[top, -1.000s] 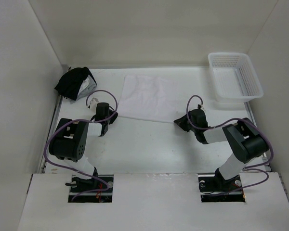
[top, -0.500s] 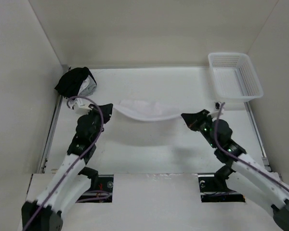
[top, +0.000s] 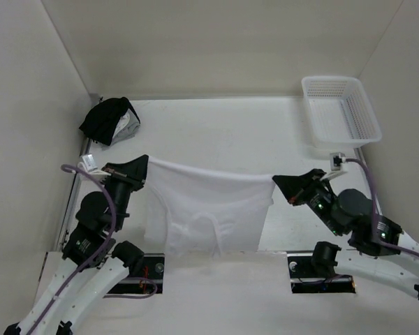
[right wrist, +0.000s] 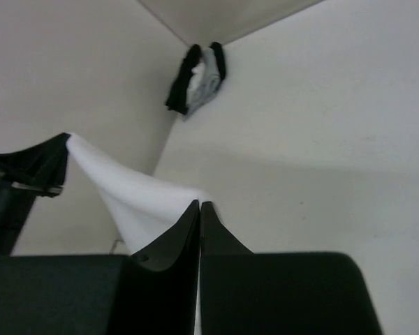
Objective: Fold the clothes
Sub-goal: Fold the tank top
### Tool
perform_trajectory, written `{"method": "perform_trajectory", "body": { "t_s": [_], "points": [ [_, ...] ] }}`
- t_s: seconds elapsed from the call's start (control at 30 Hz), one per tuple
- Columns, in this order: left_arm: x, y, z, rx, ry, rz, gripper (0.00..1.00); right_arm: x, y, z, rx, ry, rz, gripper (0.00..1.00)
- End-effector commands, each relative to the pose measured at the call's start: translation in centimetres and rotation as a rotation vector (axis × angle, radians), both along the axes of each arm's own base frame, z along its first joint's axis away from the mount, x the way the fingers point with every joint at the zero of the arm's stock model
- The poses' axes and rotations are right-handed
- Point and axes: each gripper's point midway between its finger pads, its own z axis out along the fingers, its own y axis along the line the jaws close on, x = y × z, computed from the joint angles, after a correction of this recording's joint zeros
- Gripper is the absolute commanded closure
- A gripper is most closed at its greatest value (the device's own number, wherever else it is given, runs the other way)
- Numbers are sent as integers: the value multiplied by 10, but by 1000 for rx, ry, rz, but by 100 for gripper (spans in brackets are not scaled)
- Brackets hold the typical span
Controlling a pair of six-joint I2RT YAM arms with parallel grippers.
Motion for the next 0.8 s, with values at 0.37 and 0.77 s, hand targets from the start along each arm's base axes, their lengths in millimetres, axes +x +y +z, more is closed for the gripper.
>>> {"method": "perform_trajectory", "body": {
  "t_s": [0.37, 0.77],
  "points": [
    [189, 0, -147, 202, 341, 176, 99, 217, 3, -126, -169, 210, -116, 99],
    [180, -5, -170, 167, 363, 125, 98, 200, -6, -172, -201, 273, -128, 98]
  ]
}}
